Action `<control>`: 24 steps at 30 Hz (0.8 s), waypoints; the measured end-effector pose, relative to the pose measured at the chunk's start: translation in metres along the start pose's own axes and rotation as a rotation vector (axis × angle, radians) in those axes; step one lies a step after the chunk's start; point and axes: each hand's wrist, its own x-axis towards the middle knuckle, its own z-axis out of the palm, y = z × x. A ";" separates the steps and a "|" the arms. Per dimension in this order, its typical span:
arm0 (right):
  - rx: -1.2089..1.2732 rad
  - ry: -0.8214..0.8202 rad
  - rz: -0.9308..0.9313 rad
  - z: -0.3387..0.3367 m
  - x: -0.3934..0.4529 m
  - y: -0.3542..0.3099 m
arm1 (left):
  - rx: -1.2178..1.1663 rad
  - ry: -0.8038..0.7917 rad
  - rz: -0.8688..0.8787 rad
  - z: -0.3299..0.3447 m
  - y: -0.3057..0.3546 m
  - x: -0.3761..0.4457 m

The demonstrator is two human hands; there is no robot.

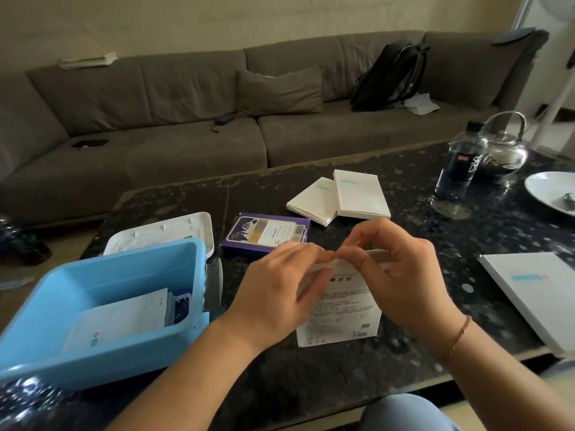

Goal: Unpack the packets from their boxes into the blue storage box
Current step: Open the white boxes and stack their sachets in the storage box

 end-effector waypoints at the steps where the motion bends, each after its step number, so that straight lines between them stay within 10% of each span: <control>1: -0.073 -0.003 -0.066 0.000 -0.003 0.004 | -0.022 -0.021 -0.032 0.000 0.000 0.001; 10: -0.035 0.047 -0.031 0.000 -0.011 0.007 | -0.441 0.019 -0.284 0.001 0.006 0.004; 24: -0.114 0.135 -0.045 0.003 -0.019 0.004 | 0.027 0.094 0.097 0.012 -0.001 -0.002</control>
